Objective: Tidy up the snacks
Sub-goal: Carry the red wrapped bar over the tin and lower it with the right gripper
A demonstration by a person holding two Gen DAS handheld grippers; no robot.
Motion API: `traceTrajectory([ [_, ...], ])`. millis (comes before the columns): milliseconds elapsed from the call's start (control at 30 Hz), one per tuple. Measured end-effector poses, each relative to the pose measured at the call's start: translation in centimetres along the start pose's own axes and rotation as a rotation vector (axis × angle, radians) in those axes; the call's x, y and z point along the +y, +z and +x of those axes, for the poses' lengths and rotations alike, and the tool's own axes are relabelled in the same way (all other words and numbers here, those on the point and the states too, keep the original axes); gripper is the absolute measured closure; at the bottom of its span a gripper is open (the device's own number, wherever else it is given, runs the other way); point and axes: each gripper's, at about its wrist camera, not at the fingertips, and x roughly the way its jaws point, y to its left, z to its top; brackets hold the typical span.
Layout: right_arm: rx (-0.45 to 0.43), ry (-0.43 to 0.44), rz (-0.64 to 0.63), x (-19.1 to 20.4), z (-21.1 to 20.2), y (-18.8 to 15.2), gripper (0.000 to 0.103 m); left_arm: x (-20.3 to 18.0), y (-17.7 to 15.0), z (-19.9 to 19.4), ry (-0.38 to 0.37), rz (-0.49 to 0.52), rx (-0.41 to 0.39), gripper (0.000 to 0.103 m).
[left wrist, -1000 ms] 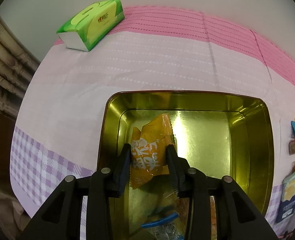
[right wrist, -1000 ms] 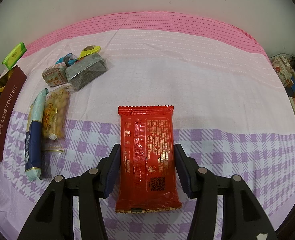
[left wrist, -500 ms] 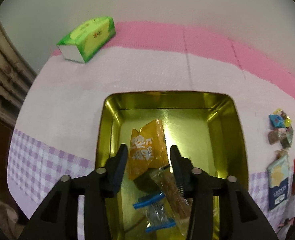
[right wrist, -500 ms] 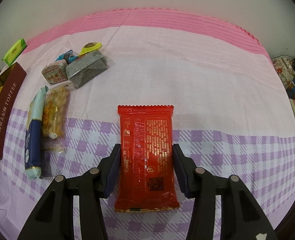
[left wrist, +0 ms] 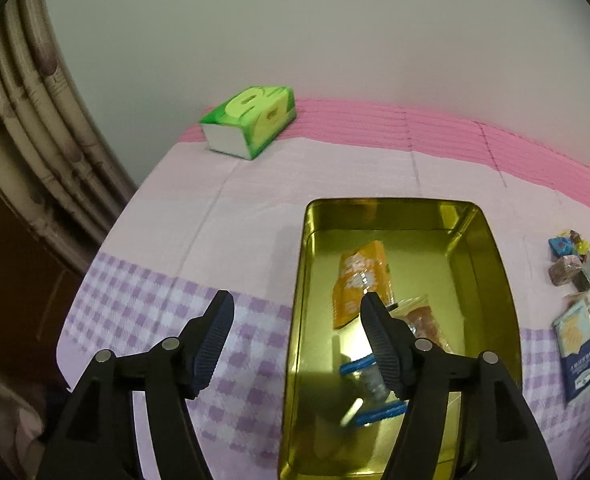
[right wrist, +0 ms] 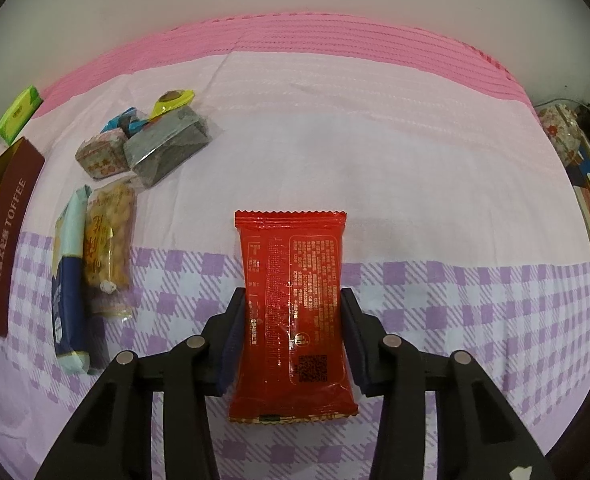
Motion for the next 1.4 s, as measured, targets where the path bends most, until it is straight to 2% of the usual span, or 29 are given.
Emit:
traceTrajectory([
  [200, -0.048, -0.021, 0.006, 1.1, -1.8, 1.6, 0.063, 1.7, -1.0, 0.1, 0.029, -0.034, 0.007, 0.036],
  [333, -0.094, 0.004, -0.033, 3.2, -3.7, 2.8, 0.063, 3.3, -1.5, 0.2, 0.022, -0.092, 0.019, 0.036],
  [500, -0.114, 0.094, -0.109, 7.9, -5.2, 3.5, 0.063, 5.0, -2.6, 0.2, 0.041, -0.155, 0.041, 0.036],
  [733, -0.113, 0.27, -0.24, 17.6, -7.0, 3.8, 0.063, 7.7, -4.1, -0.5, 0.056, -0.267, 0.049, 0.035],
  [900, -0.1, 0.356, -0.322, 23.9, -7.7, 4.0, 0.063, 9.2, -5.3, -0.6, 0.091, -0.315, 0.071, 0.035],
  [1000, -0.09, 0.376, -0.37, 27.4, -7.1, 3.9, 0.063, 9.9, -5.6, -0.1, 0.103, -0.328, 0.089, 0.034],
  [1100, -0.068, 0.39, -0.414, 30.2, -6.6, 3.4, 0.063, 10.4, -5.7, 0.0, 0.147, -0.325, 0.09, 0.034],
  [1400, -0.034, 0.381, -0.504, 34.2, -5.1, 2.3, 0.063, 11.1, -5.9, 0.2, 0.166, -0.355, 0.104, 0.034],
])
